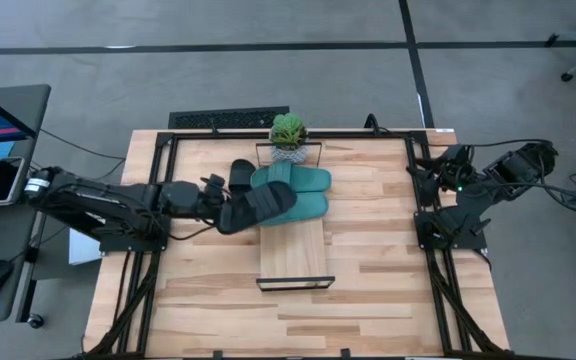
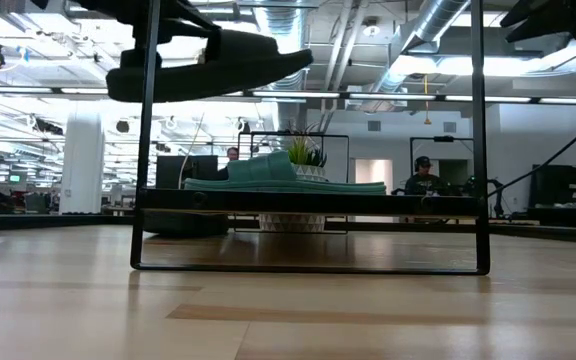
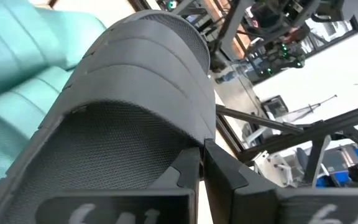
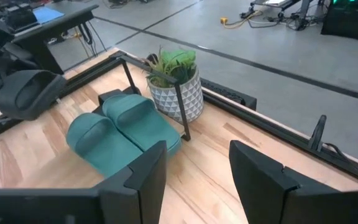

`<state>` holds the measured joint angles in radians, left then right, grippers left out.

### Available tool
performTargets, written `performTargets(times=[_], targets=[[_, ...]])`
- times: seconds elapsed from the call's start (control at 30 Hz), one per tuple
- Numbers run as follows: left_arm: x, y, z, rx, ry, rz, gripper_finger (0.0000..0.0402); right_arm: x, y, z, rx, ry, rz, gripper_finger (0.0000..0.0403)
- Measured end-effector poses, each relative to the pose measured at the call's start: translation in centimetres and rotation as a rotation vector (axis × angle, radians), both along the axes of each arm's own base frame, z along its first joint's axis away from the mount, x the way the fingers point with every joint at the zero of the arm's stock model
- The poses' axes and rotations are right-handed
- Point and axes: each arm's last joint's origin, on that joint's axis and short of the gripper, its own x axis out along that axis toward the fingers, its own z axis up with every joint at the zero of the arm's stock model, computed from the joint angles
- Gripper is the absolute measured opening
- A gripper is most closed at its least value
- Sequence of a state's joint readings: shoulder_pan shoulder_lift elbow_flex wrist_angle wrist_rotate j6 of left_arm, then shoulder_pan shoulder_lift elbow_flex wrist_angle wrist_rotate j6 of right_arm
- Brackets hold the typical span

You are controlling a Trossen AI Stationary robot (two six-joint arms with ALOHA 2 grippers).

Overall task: Pick and place slides into the shelf
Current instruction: Put the left black slide on the shelf

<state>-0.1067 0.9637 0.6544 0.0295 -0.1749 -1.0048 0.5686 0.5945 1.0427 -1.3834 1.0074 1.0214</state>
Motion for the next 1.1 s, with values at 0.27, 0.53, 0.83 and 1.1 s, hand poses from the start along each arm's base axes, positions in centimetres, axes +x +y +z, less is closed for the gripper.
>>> performTargets(times=[0.27,0.53,0.83,1.1], targets=[[2.7,-1.2,0.2,0.018,0.034,-0.035,0.0,0.0,0.1,-0.1,0.021,0.016,0.021,0.0166],[5.4,-3.0,0.6,0.021,0.064,-0.116,0.0,0.0,0.1,-0.2,0.029,0.037,0.039,0.0166],[6.3,-4.4,-0.1,-0.025,0.067,-0.165,0.0,-0.1,0.1,-0.2,0.033,0.052,0.047,0.0166],[6.2,-4.6,-0.1,-0.033,0.065,-0.174,0.0,-0.1,0.1,-0.3,0.052,0.059,0.058,0.0166]])
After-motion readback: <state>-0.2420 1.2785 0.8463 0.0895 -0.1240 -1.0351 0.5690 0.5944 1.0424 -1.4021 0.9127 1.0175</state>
